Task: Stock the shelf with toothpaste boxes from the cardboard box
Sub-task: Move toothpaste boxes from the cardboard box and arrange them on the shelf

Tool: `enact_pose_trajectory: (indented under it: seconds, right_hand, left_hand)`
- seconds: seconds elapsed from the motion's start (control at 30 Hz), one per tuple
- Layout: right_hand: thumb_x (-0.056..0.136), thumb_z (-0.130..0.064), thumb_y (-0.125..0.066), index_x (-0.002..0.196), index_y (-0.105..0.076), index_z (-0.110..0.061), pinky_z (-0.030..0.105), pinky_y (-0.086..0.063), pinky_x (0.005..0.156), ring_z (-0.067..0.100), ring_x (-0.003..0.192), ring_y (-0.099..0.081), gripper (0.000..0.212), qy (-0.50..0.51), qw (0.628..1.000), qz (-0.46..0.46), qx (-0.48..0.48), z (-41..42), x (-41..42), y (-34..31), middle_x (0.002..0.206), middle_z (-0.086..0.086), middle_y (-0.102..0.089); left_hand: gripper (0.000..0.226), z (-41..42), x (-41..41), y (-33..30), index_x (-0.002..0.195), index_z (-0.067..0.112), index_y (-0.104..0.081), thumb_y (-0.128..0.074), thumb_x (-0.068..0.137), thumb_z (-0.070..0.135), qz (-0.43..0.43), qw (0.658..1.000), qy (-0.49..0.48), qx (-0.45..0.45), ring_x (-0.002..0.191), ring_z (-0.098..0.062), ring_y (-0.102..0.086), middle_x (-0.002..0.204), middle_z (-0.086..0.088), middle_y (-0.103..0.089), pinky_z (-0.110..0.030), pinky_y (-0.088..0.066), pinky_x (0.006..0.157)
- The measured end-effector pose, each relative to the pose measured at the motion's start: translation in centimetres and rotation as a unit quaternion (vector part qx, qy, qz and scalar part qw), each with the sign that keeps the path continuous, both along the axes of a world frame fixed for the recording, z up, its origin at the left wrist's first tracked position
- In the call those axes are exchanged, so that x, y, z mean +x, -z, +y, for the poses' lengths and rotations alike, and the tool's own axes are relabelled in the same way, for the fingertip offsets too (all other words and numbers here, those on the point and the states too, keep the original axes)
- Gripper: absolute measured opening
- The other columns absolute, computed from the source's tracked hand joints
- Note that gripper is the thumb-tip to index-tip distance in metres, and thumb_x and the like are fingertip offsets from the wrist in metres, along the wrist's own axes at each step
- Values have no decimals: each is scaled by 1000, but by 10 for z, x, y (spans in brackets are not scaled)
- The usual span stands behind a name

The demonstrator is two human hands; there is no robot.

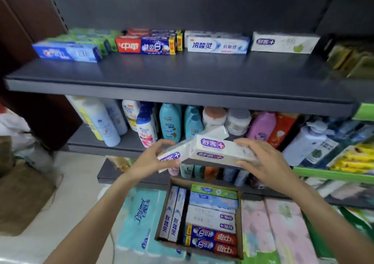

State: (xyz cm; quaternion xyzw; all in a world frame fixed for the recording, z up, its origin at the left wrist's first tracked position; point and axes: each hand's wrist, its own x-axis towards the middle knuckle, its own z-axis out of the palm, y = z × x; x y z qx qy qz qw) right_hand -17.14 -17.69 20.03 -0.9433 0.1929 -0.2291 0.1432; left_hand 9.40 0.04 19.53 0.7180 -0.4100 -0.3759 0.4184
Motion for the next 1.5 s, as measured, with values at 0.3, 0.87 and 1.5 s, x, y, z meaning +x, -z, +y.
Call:
enact_pose_trajectory:
  seconds: [0.3, 0.87, 1.5]
  right_hand:
    - [86, -38, -64, 128, -51, -26, 4, -32, 86, -7, 101, -48, 45, 45, 992, -119, 5, -24, 24, -116, 113, -18, -53]
    - [88, -33, -58, 128, -48, -31, 39, -22, 91, 26, 119, -36, 41, 298, 905, 180, -243, -262, 57, -170, 125, 0, -57]
    - [87, -31, -66, 134, -48, -29, 25, -32, 98, 13, 127, -44, 50, 72, 992, 43, -92, -223, 18, -165, 137, -9, -52]
  left_hand:
    - [30, -23, 40, -96, 93, 32, -67, -81, 68, 38, -70, 984, -3, -162, 89, -6, -63, 103, 13, -66, -27, -55, 77]
    - [37, -184, 31, -155, 112, 9, -64, -64, 85, 34, 127, 967, -81, -208, 81, -15, -70, 97, -6, -73, -31, -59, 64]
    - [38, -299, -49, -147, 113, 16, -62, -60, 87, 43, -5, 989, -6, -148, 98, -14, -62, 106, 1, -68, -28, -48, 83]
